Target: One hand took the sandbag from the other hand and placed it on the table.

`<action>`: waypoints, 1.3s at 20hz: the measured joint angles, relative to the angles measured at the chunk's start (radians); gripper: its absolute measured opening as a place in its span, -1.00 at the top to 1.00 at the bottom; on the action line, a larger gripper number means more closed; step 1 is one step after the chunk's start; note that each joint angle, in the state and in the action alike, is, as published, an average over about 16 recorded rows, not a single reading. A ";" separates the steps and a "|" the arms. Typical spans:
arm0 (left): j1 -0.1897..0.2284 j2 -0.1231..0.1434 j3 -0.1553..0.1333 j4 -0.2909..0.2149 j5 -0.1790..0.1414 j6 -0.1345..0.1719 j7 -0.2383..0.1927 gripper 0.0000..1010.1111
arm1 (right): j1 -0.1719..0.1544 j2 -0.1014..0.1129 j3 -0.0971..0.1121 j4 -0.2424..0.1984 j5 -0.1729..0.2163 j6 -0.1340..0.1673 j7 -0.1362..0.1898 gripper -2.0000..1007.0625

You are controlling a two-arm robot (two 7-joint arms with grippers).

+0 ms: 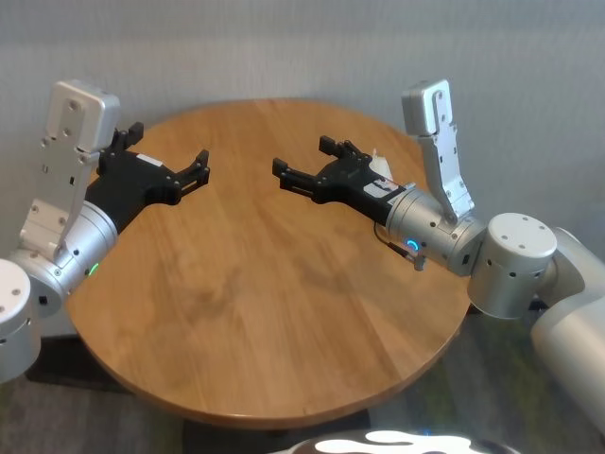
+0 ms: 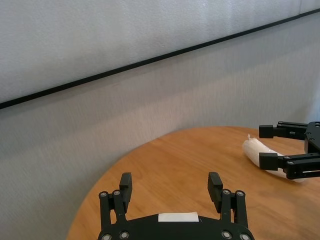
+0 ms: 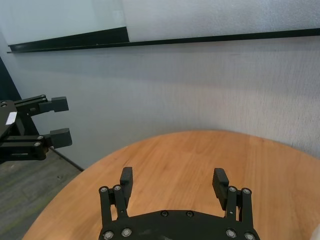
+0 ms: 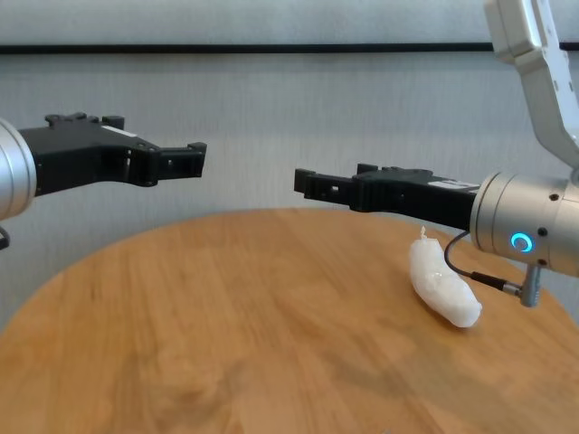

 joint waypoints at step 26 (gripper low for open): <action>0.000 0.001 0.000 0.000 0.007 0.000 -0.001 -0.98 | 0.000 0.000 0.000 0.001 -0.004 -0.002 0.007 -0.99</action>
